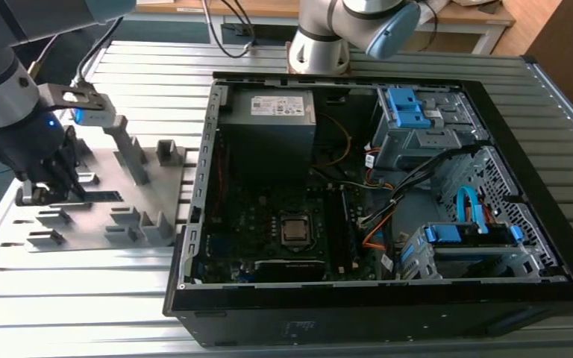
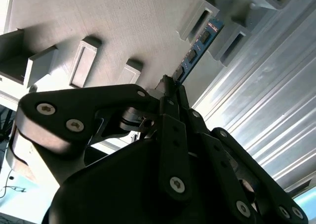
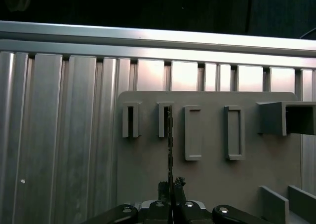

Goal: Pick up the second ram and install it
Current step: 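Pick up the second ram and move it above second insertion slot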

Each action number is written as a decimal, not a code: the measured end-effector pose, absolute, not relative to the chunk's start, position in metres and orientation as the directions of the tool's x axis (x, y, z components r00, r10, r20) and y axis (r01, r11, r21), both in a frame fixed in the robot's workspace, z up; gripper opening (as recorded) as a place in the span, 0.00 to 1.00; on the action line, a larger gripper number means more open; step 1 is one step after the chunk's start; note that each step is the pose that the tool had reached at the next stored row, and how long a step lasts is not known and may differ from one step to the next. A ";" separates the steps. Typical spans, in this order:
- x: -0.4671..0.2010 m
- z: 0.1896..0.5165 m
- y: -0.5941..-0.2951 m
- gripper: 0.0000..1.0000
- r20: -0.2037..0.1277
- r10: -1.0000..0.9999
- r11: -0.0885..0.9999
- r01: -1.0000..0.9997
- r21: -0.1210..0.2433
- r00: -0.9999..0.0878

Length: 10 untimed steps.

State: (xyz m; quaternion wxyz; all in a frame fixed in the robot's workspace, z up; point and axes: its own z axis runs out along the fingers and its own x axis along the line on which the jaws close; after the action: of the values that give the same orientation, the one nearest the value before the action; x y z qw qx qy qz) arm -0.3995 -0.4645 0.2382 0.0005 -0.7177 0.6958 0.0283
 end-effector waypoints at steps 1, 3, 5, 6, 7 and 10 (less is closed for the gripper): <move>-0.399 0.240 -0.465 0.14 -0.041 -0.999 -0.032 -0.999 0.039 0.030; -0.399 0.244 -0.465 0.14 -0.041 -0.999 -0.032 -0.999 0.039 0.030; -0.399 0.247 -0.465 0.14 -0.041 -0.999 -0.032 -0.999 0.039 0.030; -0.399 0.249 -0.465 0.14 -0.041 -0.999 -0.032 -0.999 0.039 0.030; -0.399 0.250 -0.465 0.14 -0.041 -0.999 -0.032 -0.999 0.039 0.030; -0.399 0.254 -0.465 0.14 -0.041 -0.999 -0.032 -0.999 0.039 0.030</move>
State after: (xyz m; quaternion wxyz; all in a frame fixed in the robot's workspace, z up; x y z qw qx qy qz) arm -0.3995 -0.4646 0.2535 0.0005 -0.7177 0.6958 0.0282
